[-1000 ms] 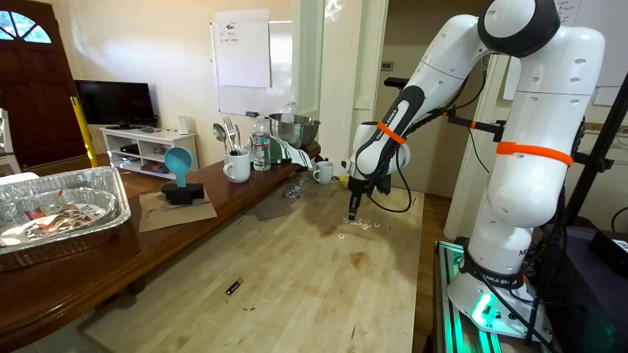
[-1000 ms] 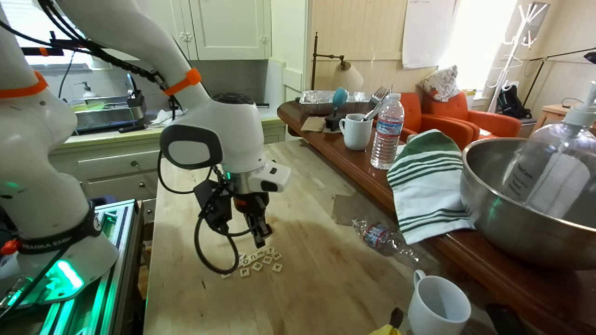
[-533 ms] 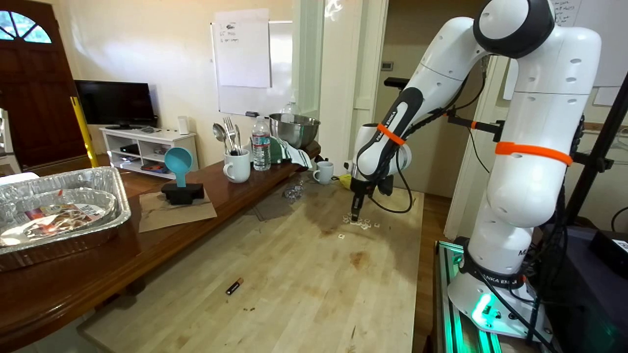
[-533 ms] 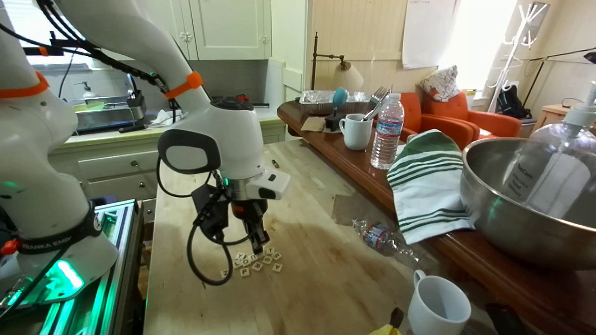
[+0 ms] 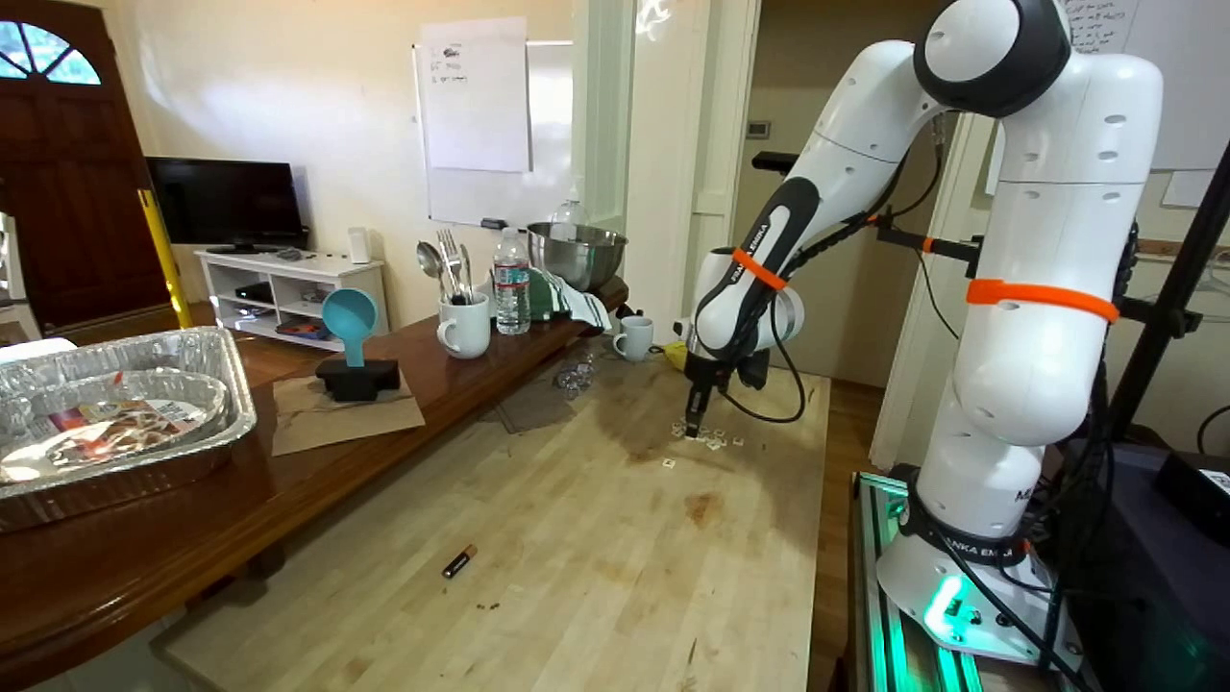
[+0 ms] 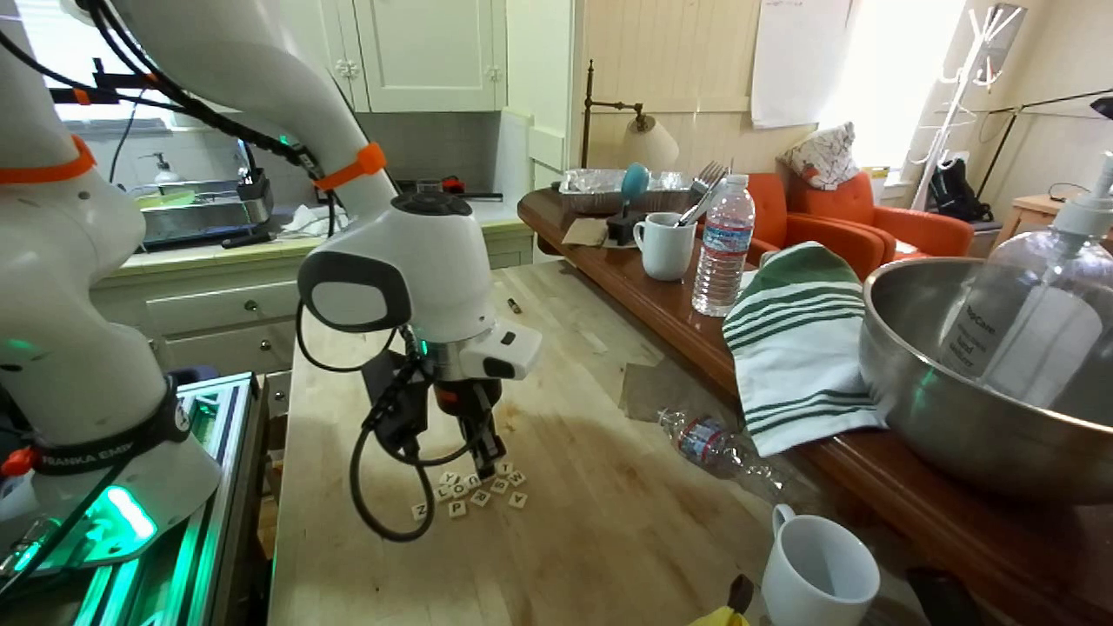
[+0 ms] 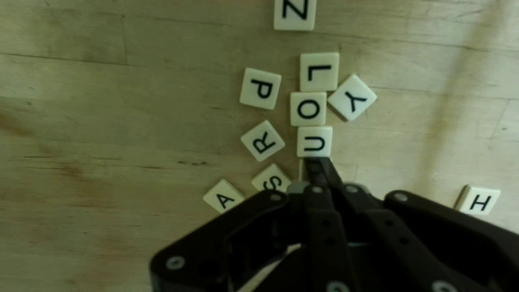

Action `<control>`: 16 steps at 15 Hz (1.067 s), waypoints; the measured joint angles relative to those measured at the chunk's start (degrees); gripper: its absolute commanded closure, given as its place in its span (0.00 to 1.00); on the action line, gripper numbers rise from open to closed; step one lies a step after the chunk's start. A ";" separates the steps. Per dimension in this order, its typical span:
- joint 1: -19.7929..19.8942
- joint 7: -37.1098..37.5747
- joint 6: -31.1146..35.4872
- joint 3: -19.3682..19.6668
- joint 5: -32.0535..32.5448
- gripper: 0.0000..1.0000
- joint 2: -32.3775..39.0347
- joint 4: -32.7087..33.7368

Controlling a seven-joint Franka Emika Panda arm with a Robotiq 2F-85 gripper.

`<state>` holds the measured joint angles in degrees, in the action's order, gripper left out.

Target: Move the word pieces on the table

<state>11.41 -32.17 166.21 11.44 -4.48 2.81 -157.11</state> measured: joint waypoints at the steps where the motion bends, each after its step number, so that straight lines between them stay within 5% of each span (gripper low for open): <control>1: 0.00 -0.32 0.01 -0.08 -0.37 1.00 0.01 0.00; 16: -0.26 -2.34 0.02 -3.53 -4.36 1.00 0.00 0.01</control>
<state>11.15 -34.51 166.23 7.91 -8.83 2.81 -157.09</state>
